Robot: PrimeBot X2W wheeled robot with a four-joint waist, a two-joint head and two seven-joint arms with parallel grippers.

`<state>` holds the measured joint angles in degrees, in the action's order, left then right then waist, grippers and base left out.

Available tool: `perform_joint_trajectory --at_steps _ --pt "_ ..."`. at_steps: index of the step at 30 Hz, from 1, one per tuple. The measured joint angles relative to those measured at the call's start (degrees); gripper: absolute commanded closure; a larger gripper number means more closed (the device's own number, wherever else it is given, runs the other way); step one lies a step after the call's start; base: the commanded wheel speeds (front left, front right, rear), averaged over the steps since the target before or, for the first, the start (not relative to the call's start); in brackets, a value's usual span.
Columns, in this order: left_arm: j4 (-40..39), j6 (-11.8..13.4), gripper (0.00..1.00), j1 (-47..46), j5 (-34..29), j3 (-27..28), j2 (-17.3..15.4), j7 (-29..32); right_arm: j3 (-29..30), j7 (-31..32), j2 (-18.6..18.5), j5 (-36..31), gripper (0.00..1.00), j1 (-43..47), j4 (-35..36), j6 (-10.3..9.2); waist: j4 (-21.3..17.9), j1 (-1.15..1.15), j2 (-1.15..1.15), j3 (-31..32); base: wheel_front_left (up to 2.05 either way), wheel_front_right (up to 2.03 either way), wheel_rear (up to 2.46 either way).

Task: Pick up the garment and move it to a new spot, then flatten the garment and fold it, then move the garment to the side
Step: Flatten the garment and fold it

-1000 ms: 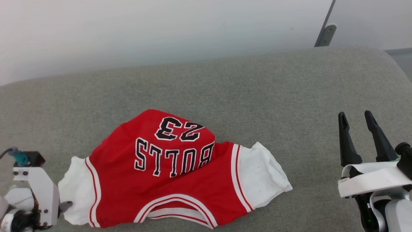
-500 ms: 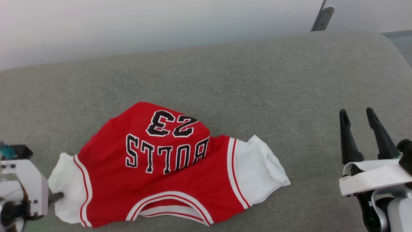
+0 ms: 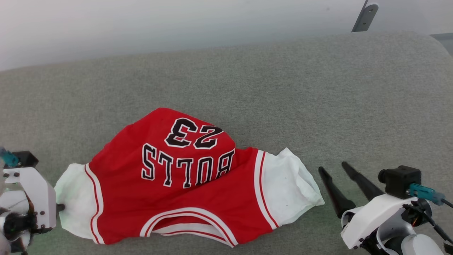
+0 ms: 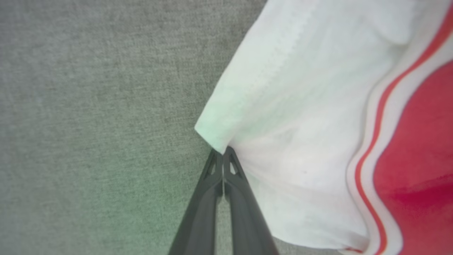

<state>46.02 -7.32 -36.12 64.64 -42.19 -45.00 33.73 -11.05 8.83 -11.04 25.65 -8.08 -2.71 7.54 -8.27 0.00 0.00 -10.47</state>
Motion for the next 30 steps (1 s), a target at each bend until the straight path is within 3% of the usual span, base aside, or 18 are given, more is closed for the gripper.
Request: perform_joint_trajectory --at_steps 9,19,20,21,30 --pt "-1.11 -0.01 1.0 -2.11 0.23 -1.48 0.58 0.31 -2.42 12.0 -0.9 2.58 0.0 -0.75 -5.08 -0.01 1.44 0.0 0.0 -1.32 0.0 0.0 0.0" --pt "-2.54 -0.02 1.0 -3.81 0.86 -2.47 0.7 -0.19 -2.56 19.33 1.55 1.42 0.0 -6.72 -13.55 0.0 2.91 0.0 0.0 -3.04 0.0 0.0 0.0" --pt "-2.49 -0.01 1.0 -3.94 0.91 -2.54 0.87 -0.26 -2.75 20.04 1.62 1.21 0.93 -7.41 -14.66 0.0 3.03 0.0 0.0 -3.14 0.0 0.0 0.0" --pt "-2.42 -0.01 1.0 -4.1 1.01 -2.66 1.03 -0.46 -2.65 21.03 1.6 1.04 1.0 -8.26 -15.96 0.01 3.16 0.0 0.0 -3.21 0.0 0.0 0.0" --pt "-4.53 -0.01 1.0 -6.62 1.92 -4.24 1.49 1.66 0.63 24.63 2.01 6.27 1.0 -12.05 -18.22 -0.01 4.21 0.0 0.0 -1.38 0.0 0.0 0.0"
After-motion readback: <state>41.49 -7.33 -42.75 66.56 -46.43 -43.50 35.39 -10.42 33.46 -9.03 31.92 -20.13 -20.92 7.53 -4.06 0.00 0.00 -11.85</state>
